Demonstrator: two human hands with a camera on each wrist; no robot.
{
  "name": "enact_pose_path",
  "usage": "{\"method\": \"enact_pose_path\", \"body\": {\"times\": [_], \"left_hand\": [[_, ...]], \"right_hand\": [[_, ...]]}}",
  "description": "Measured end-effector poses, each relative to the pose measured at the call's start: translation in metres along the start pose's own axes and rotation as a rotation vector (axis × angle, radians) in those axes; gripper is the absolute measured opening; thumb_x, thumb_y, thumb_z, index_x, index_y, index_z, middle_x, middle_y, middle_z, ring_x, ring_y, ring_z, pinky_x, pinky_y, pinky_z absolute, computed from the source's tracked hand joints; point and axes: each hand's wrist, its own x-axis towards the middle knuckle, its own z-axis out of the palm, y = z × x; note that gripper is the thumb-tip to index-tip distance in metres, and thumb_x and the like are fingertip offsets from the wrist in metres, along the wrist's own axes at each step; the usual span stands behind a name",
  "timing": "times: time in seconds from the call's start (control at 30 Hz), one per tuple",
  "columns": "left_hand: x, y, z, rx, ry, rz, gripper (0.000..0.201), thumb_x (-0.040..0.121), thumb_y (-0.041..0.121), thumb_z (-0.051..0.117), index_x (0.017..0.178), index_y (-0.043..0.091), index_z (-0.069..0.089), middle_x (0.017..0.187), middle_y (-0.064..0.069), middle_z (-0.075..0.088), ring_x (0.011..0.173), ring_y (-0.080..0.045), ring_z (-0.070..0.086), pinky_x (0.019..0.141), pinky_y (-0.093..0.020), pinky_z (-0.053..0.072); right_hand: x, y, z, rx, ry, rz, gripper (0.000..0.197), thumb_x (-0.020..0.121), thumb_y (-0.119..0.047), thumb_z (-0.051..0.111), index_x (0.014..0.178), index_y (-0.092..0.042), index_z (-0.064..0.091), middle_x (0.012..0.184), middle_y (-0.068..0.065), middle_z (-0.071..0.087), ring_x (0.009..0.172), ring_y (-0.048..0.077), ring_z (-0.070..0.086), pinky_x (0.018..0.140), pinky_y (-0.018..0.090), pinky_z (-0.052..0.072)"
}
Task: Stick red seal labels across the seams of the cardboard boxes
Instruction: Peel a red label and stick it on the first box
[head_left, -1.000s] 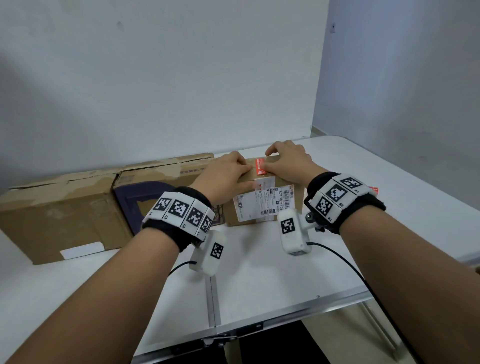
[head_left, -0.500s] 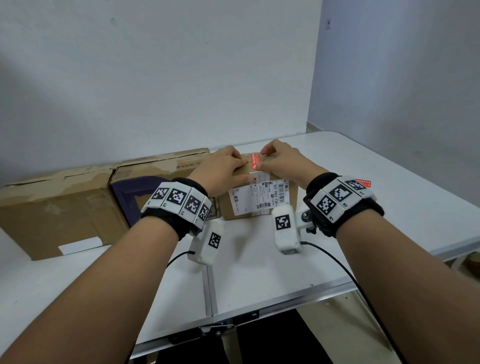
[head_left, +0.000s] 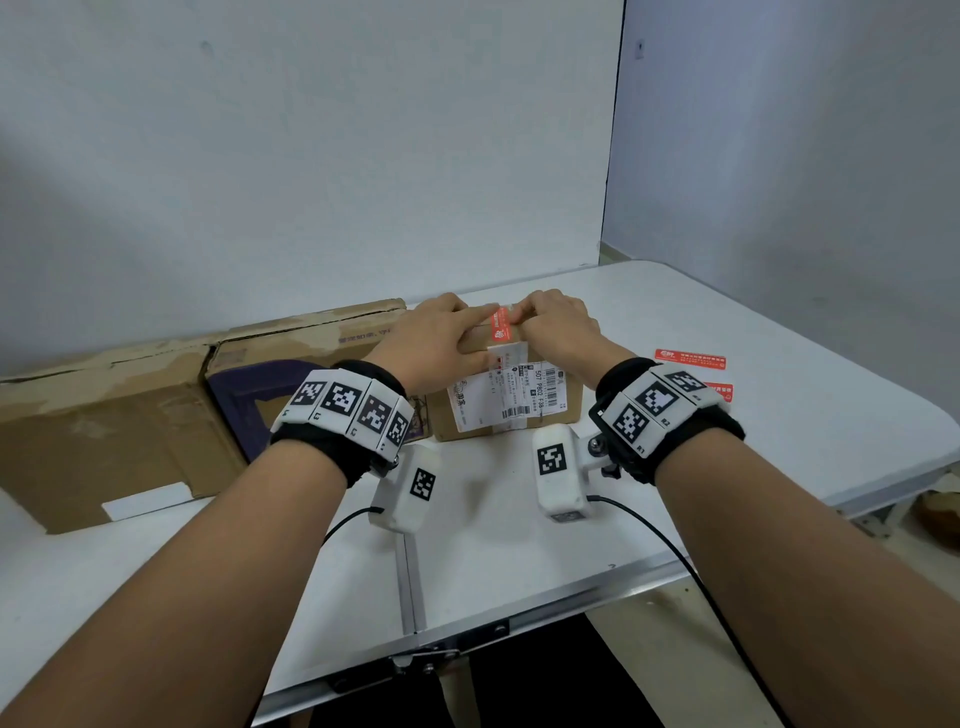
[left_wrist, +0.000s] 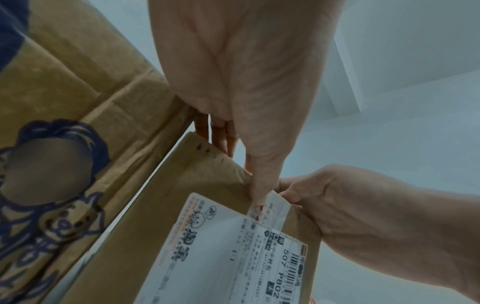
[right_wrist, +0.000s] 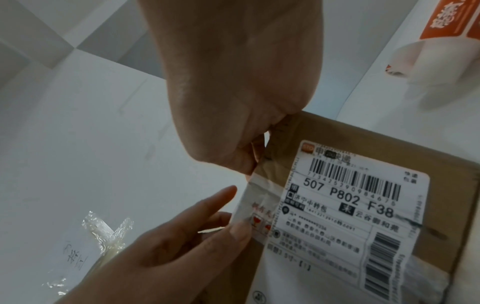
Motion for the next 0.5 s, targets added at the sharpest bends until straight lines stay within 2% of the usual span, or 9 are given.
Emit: {"method": "enact_pose_path", "body": {"times": [0.17, 0.37, 0.43, 0.5], "left_hand": [[-0.004, 0.002, -0.001, 0.007, -0.015, 0.039, 0.043, 0.088, 0.046, 0.052, 0.13, 0.037, 0.053, 0.126, -0.003, 0.052, 0.119, -0.022, 0.047, 0.1, -0.038, 0.04], [-0.011, 0.001, -0.003, 0.003, 0.018, 0.089, 0.034, 0.092, 0.033, 0.052, 0.125, 0.037, 0.058, 0.13, 0.0, 0.058, 0.116, -0.02, 0.055, 0.095, -0.04, 0.044], [-0.012, 0.002, -0.004, 0.006, 0.029, 0.095, 0.032, 0.092, 0.035, 0.052, 0.123, 0.038, 0.06, 0.13, 0.003, 0.06, 0.114, -0.02, 0.058, 0.093, -0.044, 0.045], [-0.012, 0.002, -0.002, 0.012, 0.037, 0.112, 0.034, 0.089, 0.042, 0.047, 0.12, 0.041, 0.06, 0.128, 0.008, 0.062, 0.11, -0.02, 0.061, 0.091, -0.046, 0.046]], "right_hand": [[0.0, -0.002, 0.001, -0.046, 0.0, 0.006, 0.036, 0.084, -0.012, 0.043, 0.111, -0.028, 0.061, 0.135, 0.0, 0.047, 0.134, 0.024, 0.032, 0.107, 0.04, 0.025], [0.004, -0.003, 0.002, -0.058, -0.017, 0.036, 0.037, 0.088, -0.017, 0.042, 0.118, -0.022, 0.063, 0.137, 0.001, 0.047, 0.135, 0.025, 0.032, 0.107, 0.043, 0.03], [0.002, -0.003, 0.001, -0.042, -0.017, 0.03, 0.035, 0.087, -0.014, 0.041, 0.113, -0.023, 0.063, 0.136, 0.001, 0.047, 0.135, 0.024, 0.032, 0.106, 0.042, 0.03], [0.002, -0.001, 0.0, -0.003, -0.022, 0.033, 0.03, 0.084, -0.009, 0.043, 0.096, -0.03, 0.061, 0.132, -0.001, 0.049, 0.133, 0.021, 0.032, 0.104, 0.04, 0.03]]}}
